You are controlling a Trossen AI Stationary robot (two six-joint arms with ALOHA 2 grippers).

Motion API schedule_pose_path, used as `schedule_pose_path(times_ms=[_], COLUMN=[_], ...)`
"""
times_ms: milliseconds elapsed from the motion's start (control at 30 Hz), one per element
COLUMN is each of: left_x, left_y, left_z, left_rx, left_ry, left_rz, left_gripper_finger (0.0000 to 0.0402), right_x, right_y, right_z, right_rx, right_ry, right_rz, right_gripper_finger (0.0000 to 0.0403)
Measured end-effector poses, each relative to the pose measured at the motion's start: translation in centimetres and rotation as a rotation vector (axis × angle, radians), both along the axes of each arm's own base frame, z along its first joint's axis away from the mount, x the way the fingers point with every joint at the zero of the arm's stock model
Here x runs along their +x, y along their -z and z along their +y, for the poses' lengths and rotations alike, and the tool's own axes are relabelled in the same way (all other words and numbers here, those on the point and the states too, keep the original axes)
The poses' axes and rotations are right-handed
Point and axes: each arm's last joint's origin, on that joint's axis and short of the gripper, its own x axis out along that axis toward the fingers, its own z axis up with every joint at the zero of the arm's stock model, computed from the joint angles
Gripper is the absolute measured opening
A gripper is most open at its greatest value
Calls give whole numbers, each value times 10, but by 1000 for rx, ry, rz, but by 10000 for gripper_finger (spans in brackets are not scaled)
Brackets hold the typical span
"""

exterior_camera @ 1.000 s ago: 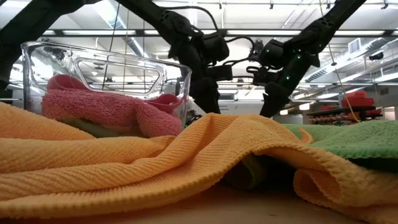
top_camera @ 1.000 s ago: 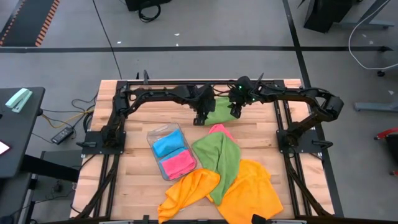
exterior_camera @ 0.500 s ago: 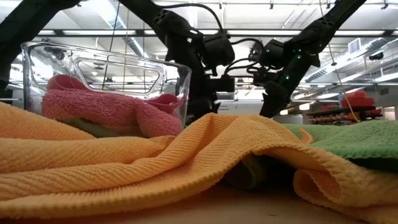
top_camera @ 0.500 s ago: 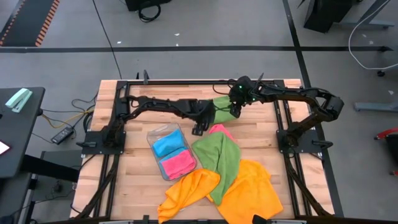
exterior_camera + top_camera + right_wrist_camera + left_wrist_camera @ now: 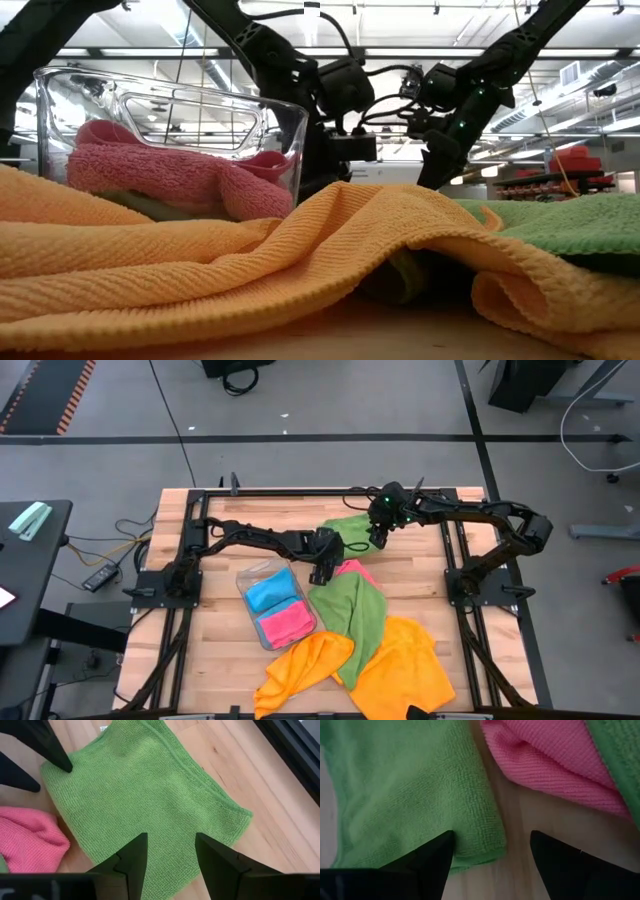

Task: Fold microfiber towels
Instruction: Put the top green towel into the transparent bin

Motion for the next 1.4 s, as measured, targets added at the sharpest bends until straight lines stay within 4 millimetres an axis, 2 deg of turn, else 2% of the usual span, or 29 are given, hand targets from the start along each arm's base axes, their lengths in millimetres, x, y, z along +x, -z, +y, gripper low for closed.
schedule_pose_path(times_ms=[133, 400, 667, 800, 1033, 1200, 1400], left_x=[-1, 0, -1, -1, -2, 3, 11], left_y=[2, 3, 4, 5, -12, -32, -53], left_z=[0, 4, 6, 6, 19, 33, 39], left_rx=[35, 51, 26, -51, -231, -322, -342], left_ry=[-17, -31, -53, -45, -131, -219, -234], left_rz=[-2, -20, -22, -41, -79, -123, -179], left_gripper_finger=[257, 189, 80, 20, 23, 13, 26], right_x=[0, 1, 7, 12, 24, 34, 45], right_y=[0, -1, -2, -11, -13, -2, -4], right_z=[0, 1, 11, 25, 48, 57, 69], right_rx=[9, 45, 48, 10, -94, -94, -205], right_ry=[13, 31, -15, -128, -285, -281, -268], right_rz=[-5, -32, -35, -66, -30, 9, -8], right_gripper_finger=[174, 174, 174, 174, 177, 200, 232])
